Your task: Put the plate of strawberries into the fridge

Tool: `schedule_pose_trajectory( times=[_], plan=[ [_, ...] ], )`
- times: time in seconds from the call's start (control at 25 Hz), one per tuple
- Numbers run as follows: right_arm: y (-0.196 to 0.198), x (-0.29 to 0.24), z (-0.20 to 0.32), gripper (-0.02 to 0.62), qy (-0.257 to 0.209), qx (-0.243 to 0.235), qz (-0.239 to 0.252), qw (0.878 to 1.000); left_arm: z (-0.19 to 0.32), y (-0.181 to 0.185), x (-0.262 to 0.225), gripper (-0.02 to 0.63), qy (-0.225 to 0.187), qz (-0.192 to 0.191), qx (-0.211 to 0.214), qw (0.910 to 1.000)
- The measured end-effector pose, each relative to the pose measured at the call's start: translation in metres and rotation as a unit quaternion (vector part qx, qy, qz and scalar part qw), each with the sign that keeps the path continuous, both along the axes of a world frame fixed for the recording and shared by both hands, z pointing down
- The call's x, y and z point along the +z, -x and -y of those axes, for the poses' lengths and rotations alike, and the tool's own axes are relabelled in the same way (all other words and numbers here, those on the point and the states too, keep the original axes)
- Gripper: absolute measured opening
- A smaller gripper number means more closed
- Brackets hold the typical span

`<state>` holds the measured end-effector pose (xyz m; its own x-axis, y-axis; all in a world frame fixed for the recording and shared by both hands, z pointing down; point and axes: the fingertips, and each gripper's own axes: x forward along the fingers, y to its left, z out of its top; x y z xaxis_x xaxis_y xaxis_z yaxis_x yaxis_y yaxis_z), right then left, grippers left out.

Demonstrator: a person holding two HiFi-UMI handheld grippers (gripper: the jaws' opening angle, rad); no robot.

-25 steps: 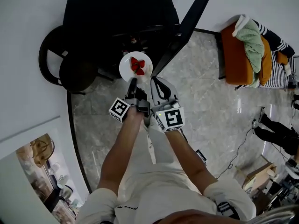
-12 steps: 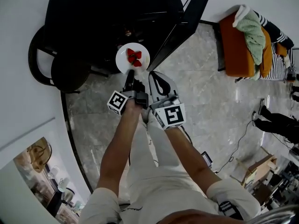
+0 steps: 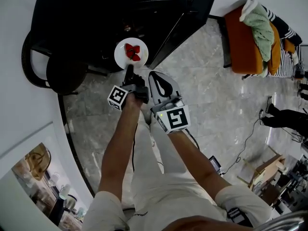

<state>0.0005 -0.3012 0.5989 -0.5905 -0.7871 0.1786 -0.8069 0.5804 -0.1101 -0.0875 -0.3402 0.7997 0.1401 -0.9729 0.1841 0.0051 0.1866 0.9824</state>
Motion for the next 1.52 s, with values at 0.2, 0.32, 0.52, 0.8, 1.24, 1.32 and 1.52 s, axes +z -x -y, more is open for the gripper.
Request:
schedule_pose_trajectory(
  times=[0.2,0.32,0.52,0.8,1.24,1.32,1.52],
  plan=[
    [0.001,0.003,0.001,0.012,-0.001,0.000,0.001,1.000,0.009,-0.002,0.021,0.011,0.012,0.009,0.004,0.9999],
    [-0.001,0.006,0.002,0.012,0.003,0.001,0.001,1.000,0.016,0.002,0.032,0.011,0.019,0.013,0.001,0.9997],
    [-0.004,0.007,0.006,0.012,0.005,0.006,-0.004,1.000,0.029,0.002,0.047,0.011,0.028,0.009,0.001,0.9996],
    [-0.002,0.008,0.003,0.012,0.008,0.003,-0.002,1.000,0.044,0.010,0.059,0.011,0.042,0.004,-0.017,0.9990],
    [-0.003,0.014,0.003,0.012,0.012,0.000,-0.003,1.000,0.060,0.015,0.069,0.011,0.052,0.004,-0.019,0.9985],
    [-0.004,0.016,0.004,0.012,0.014,0.000,-0.003,1.000,0.063,0.016,0.071,0.011,0.054,0.005,-0.021,0.9983],
    [-0.003,0.018,0.004,0.012,0.016,-0.006,-0.003,1.000,0.073,0.019,0.072,0.011,0.055,0.000,-0.024,0.9982]
  ],
)
